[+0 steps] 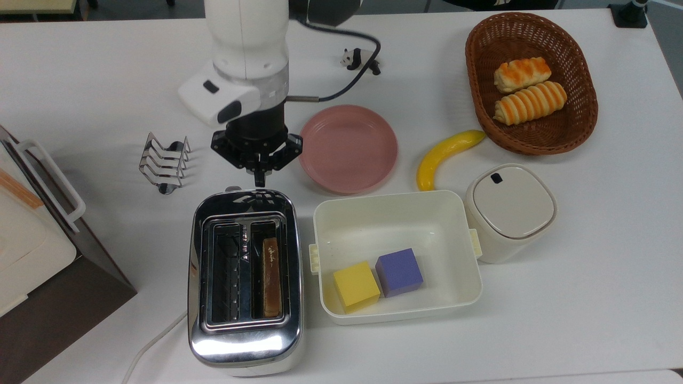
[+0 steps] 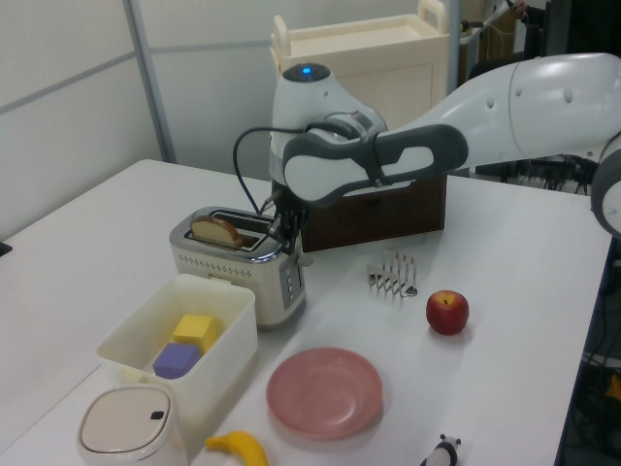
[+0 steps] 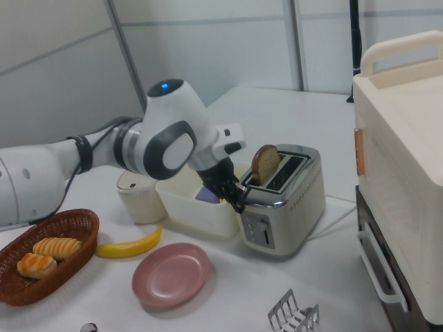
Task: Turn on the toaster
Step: 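Move the gripper over the silver toaster's lever and lower it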
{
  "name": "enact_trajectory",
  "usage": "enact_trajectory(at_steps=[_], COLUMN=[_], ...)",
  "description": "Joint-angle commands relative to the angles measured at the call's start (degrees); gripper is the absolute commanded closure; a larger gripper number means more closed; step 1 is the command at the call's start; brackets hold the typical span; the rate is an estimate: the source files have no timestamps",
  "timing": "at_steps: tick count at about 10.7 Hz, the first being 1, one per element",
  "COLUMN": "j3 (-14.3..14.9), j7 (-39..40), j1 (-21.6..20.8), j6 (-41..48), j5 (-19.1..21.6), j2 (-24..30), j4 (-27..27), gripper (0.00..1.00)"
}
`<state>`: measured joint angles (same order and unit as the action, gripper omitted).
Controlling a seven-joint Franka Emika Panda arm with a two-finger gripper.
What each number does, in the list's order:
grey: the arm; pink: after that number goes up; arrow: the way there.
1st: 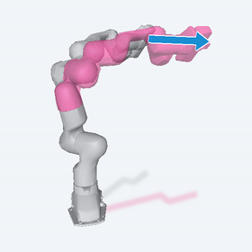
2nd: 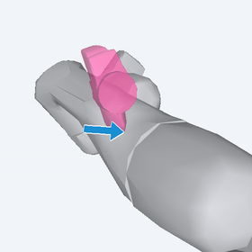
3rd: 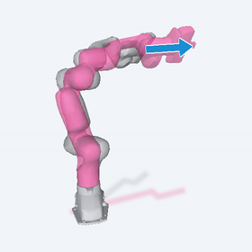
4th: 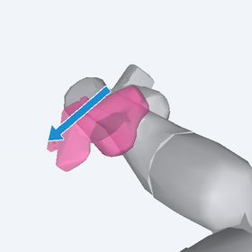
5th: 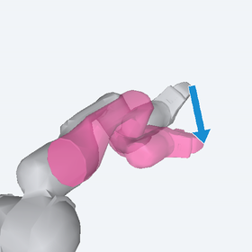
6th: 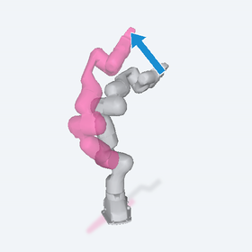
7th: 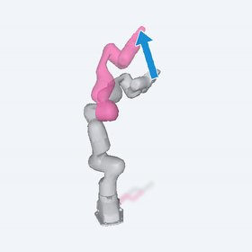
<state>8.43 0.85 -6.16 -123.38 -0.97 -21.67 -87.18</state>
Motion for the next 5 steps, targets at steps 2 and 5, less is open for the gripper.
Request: enact_trajectory(at_steps=[2,5], j3=[3.2,3.6], j7=[5.0,7.2], j1=[-0.4,0.4], j6=[1.0,0.9], j5=[0.2,0.2], j2=[-1.7,-2.8], j4=[0.3,0.3], gripper=[1.0,1.0])
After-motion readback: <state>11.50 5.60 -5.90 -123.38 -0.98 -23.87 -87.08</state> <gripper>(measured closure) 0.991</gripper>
